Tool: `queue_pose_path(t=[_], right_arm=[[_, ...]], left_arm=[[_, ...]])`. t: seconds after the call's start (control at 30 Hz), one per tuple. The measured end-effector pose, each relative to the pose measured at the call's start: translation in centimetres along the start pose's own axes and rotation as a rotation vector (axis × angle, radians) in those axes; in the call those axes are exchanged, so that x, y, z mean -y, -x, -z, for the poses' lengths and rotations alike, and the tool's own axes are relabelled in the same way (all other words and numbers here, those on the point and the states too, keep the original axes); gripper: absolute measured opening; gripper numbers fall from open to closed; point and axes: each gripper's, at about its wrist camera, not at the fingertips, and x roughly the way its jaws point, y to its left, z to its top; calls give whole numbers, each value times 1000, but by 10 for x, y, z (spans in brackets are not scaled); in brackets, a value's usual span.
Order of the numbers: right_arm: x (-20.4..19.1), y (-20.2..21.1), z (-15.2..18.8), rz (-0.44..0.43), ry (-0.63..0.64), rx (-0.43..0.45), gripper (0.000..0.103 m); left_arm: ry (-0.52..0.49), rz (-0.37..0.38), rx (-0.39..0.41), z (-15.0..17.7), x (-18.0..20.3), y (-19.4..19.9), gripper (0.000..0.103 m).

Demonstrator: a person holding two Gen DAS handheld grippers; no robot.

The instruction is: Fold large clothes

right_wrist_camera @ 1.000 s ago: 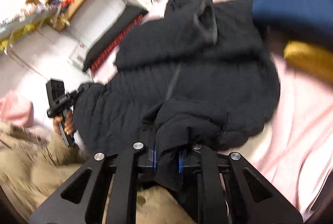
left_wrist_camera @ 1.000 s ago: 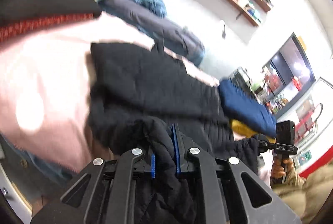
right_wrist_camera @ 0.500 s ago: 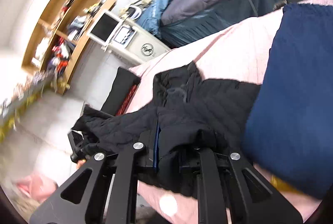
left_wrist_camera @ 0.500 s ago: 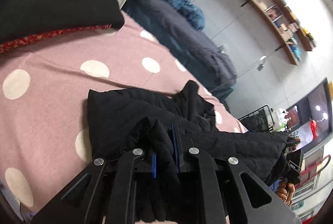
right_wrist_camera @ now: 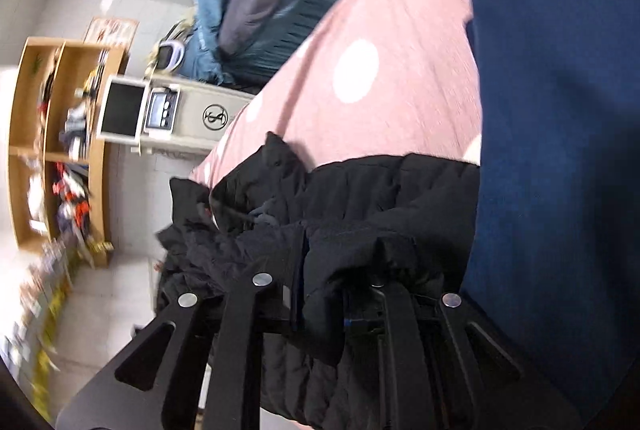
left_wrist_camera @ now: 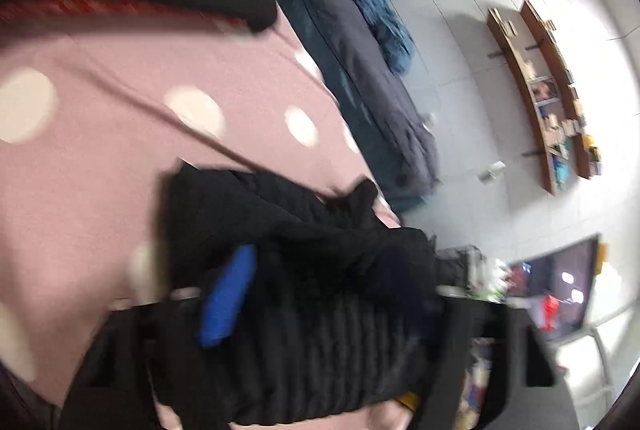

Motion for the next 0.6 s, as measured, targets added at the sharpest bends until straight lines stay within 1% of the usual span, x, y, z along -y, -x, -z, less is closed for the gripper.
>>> queue_pose_path(t=[0.03, 0.07, 0.1, 0.13, 0.17, 0.2, 0.23, 0.27, 0.3, 0.33, 0.37, 0.43, 0.47, 0.5, 0.57, 0.6], right_arm=[[4, 0, -2, -15, -42, -10, 19], [4, 2, -3, -34, -62, -15, 23], [5, 7, -2, -66, -93, -12, 30], [4, 13, 0, -90, -113, 1, 37], [2, 19, 2, -113, -125, 16, 61], [0, 29, 6, -155, -137, 50, 81], [-3, 40, 12, -180, -141, 80, 83], [-7, 48, 18, -178, -131, 92, 84], [-14, 55, 27, -162, -103, 99, 85], [-23, 61, 39, -142, -42, 103, 85], [-35, 64, 53, -104, 40, 105, 85], [-64, 61, 85, 61, 289, 112, 85], [-81, 57, 107, 181, 458, 141, 85], [-93, 50, 130, 295, 604, 179, 85], [-101, 36, 158, 404, 751, 207, 85], [-101, 27, 168, 431, 790, 203, 85]], left_arm=[[-10, -23, 69, 0, -1, 16, 93], [-15, -12, 104, 0, -1, 28, 93], [-18, 0, 111, 1, 0, 37, 93], [-37, -3, 108, 5, 2, 45, 93], [-87, -37, 102, 11, 9, 48, 93], [-146, -82, 96, 18, 17, 48, 93], [-213, -136, 89, 28, 26, 45, 93], [-308, -198, 71, 45, 38, 38, 93], [-365, -225, 59, 57, 45, 33, 93], [-440, -253, 46, 76, 53, 26, 93], [-491, -267, 40, 89, 58, 20, 93], [-606, -299, 37, 121, 75, 2, 93], [-666, -319, 39, 137, 83, -8, 94], [-704, -332, 35, 147, 88, -18, 95], [-786, -371, -1, 169, 100, -44, 94], [-827, -396, -20, 181, 105, -56, 95]])
